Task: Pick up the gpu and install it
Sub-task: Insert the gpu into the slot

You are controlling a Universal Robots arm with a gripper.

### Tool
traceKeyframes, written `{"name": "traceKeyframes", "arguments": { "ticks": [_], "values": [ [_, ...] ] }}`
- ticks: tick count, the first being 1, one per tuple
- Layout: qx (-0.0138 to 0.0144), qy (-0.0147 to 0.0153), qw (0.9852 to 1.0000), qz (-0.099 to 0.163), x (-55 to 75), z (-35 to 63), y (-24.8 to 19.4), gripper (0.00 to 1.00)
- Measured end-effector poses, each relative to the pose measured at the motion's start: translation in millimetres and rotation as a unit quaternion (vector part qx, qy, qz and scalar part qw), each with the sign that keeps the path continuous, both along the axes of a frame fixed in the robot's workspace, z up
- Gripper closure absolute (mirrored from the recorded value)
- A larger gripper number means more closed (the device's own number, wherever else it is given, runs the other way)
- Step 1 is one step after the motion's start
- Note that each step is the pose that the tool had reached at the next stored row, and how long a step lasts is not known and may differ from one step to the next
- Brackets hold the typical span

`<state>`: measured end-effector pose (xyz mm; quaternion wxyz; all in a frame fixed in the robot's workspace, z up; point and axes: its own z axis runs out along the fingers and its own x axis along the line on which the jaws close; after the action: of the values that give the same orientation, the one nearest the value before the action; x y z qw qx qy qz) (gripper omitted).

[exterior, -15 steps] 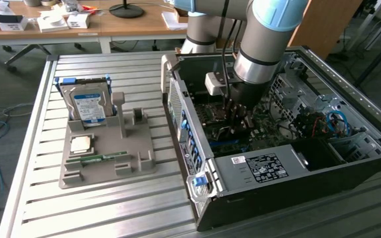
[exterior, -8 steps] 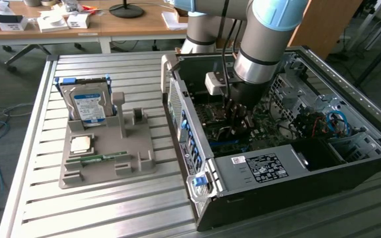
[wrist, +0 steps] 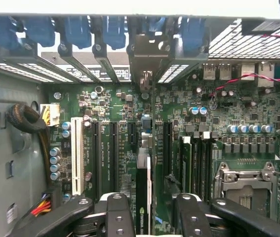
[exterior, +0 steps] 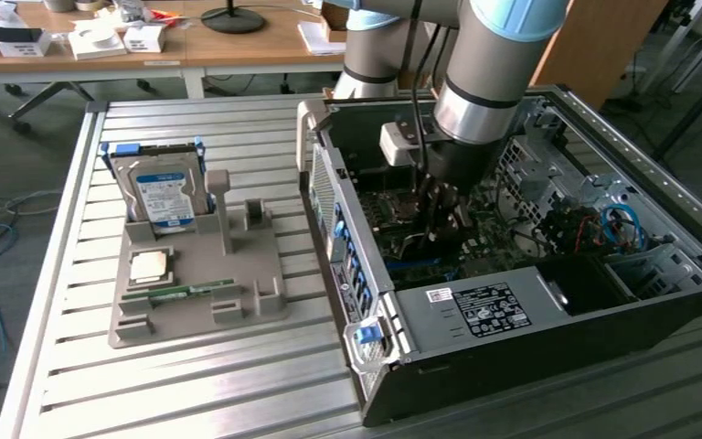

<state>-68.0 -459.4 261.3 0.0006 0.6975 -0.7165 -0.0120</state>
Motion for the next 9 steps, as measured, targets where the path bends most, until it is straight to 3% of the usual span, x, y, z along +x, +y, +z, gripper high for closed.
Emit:
{"name": "traceKeyframes", "arguments": {
  "ticks": [9],
  "values": [
    [0.0000, 0.0000, 1.0000, 0.000, 0.0, 24.4, 0.2, 0.60]
  ]
}}
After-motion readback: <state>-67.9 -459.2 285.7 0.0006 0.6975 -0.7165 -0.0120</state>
